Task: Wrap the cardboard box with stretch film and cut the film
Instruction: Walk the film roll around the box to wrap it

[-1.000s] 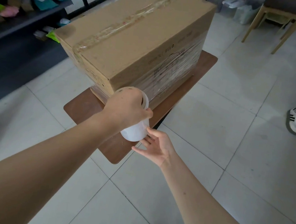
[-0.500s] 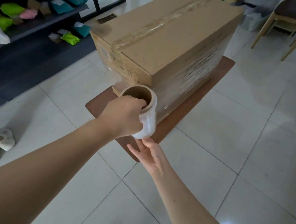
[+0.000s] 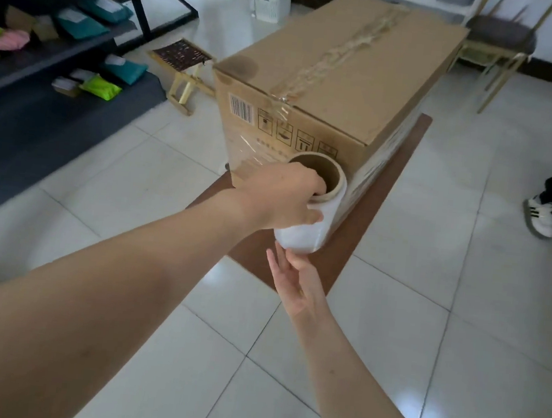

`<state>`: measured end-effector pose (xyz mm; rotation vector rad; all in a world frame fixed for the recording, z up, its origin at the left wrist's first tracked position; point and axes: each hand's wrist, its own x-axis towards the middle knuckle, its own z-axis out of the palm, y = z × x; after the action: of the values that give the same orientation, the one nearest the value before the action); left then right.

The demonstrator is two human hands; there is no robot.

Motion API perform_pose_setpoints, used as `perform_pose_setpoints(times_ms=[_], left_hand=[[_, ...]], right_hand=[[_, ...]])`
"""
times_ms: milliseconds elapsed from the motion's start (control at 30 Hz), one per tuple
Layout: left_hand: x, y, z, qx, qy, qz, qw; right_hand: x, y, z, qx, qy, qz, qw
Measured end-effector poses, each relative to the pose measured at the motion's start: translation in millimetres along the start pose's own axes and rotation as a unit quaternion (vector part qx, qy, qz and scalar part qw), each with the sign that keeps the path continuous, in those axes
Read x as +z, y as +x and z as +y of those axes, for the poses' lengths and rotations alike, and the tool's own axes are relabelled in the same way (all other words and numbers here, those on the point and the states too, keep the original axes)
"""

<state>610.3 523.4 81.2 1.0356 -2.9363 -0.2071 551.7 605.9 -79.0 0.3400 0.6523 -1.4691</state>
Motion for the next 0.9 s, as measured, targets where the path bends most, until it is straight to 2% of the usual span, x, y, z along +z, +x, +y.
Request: perform_pose_setpoints(times_ms=[200,400,500,600,767,900], left_hand=[[-1.0,1.0,-28.7,0.037,-0.028,-0.024,0.999],[-7.5,3.3,-55.1,0.050,-0.021,-0.102,0.993],[-7.6,10.0,-62.7,0.060,-0.015,-0.067,0.996],[-9.4,15.2,-73.6,0.095,-0.033,-0.036,0.994],[-15.4,23.3,-105.3,0.167,-0.088,-0.110,0.976],[-19.6,28.5,-123.8,0.239,-0.063,-0.141,0.959]], right_hand=[[0.4,-0.8,-14.4,-0.033,0.019,0.021,0.999],[19.9,9.5,5.9,-0.001,0.016,0.034,0.999],[30.2,14.5,22.1,-0.017,0.025,0.035,0.999],[33.7,23.9,39.2,-0.039,0.050,0.030,0.998],[42.6,42.0,67.5,-0.092,0.087,0.027,0.992],[54.7,55.8,91.5,-0.157,0.104,0.036,0.981]])
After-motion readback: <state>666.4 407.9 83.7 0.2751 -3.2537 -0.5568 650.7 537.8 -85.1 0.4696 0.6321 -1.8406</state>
